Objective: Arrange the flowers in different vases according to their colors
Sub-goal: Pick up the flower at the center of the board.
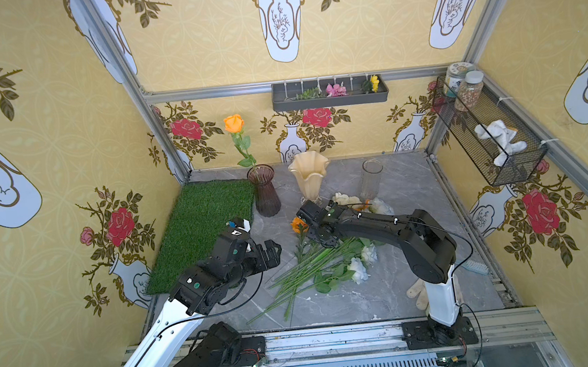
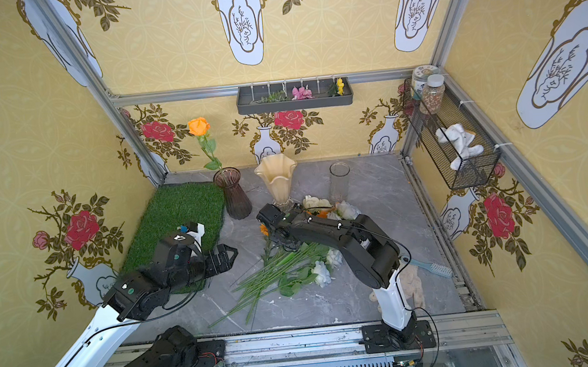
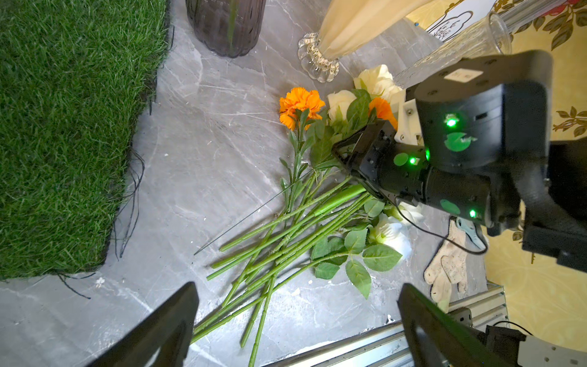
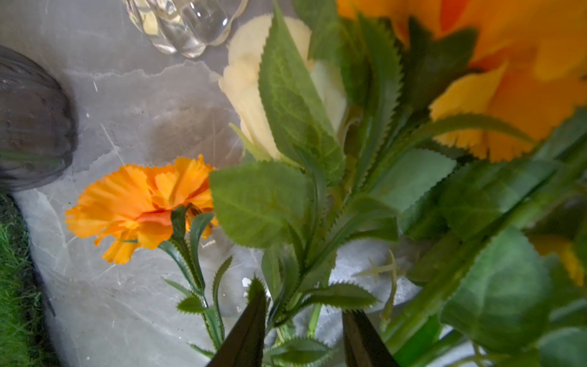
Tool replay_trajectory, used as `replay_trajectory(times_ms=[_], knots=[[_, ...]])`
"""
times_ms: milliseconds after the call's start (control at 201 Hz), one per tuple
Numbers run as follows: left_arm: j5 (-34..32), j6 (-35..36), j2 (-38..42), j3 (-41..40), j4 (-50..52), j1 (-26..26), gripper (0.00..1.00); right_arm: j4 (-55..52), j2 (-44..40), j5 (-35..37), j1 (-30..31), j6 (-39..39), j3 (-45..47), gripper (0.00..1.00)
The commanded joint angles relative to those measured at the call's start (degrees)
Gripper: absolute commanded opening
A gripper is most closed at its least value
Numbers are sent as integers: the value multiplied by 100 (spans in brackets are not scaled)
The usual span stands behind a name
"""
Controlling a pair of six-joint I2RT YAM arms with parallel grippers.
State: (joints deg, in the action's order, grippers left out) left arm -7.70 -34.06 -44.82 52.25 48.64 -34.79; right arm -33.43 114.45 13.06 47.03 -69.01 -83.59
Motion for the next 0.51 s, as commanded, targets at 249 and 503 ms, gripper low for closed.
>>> replay_trajectory(times_ms=[249, 503], knots=[[260, 165, 4, 156, 115, -3, 100, -424, 146, 188, 34, -82, -283, 43], [296, 163, 26, -4, -30, -10, 100, -697, 203, 267, 27, -78, -618, 45]])
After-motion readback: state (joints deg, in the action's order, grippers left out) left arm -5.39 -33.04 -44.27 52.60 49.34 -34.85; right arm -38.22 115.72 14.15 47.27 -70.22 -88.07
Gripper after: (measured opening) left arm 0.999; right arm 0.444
